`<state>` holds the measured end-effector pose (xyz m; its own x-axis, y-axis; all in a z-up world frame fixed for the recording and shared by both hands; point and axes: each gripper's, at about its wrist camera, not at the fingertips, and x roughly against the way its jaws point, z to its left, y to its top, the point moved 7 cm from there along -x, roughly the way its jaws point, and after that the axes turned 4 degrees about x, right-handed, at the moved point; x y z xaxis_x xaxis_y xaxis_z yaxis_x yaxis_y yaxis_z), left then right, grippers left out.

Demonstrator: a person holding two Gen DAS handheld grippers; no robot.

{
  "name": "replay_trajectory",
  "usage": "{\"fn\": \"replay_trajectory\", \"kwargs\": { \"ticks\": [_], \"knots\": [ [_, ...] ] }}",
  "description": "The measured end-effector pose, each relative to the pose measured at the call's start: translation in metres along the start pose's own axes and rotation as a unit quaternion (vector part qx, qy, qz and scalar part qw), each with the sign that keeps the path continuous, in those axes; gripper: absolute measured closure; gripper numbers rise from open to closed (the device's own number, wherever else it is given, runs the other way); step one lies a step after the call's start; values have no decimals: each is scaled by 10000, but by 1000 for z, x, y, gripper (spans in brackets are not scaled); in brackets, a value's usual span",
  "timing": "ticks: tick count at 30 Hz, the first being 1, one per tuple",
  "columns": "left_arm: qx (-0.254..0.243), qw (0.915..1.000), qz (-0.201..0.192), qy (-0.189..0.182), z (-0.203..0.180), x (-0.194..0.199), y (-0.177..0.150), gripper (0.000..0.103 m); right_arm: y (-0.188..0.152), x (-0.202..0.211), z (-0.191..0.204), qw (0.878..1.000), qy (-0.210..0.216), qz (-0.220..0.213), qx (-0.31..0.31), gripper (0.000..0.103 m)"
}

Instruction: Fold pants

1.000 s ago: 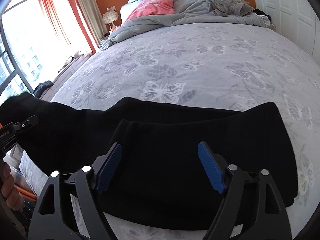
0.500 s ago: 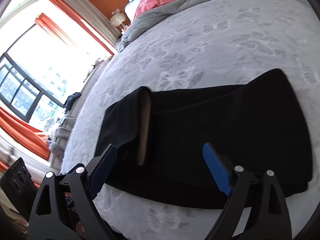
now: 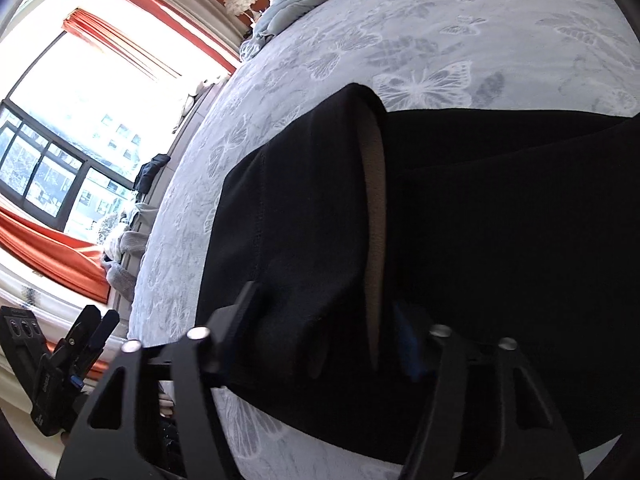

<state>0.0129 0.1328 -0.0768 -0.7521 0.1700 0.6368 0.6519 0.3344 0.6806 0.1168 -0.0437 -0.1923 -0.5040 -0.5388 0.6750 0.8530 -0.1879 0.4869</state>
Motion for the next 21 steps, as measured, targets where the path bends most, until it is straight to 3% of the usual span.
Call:
{"fn": "replay_trajectory", "kwargs": {
  "ticks": [2,5,8,11,15,16,18,21],
  "knots": [
    [26,10000,-10,1,2,2,4,16,4,9,8,9994,288,-115,-157,85],
    [112,9999,-6,-119,-5,1,9,16,31,57,45,9968,515,-570,241,87],
    [-25,9998,-21,-216,-25,-3,9,16,51,130,60,9911,246,-1075,751,87],
    [-264,9988,201,-366,-50,-15,-3,16,43,172,15,9865,-793,-1126,887,86],
    [-558,9946,673,-550,-86,-38,-28,16,5,144,-106,9828,-1837,-197,42,86],
    [-635,9935,731,-602,-96,-42,-33,16,-7,131,-130,9814,-1904,27,-222,86],
    [-827,9915,770,-641,-116,-48,-40,16,-12,127,-140,9862,-1570,92,-521,86],
    [-956,9887,860,-776,-139,-57,-48,16,8,156,-109,9878,-1506,-395,-91,86]
  ]
}}
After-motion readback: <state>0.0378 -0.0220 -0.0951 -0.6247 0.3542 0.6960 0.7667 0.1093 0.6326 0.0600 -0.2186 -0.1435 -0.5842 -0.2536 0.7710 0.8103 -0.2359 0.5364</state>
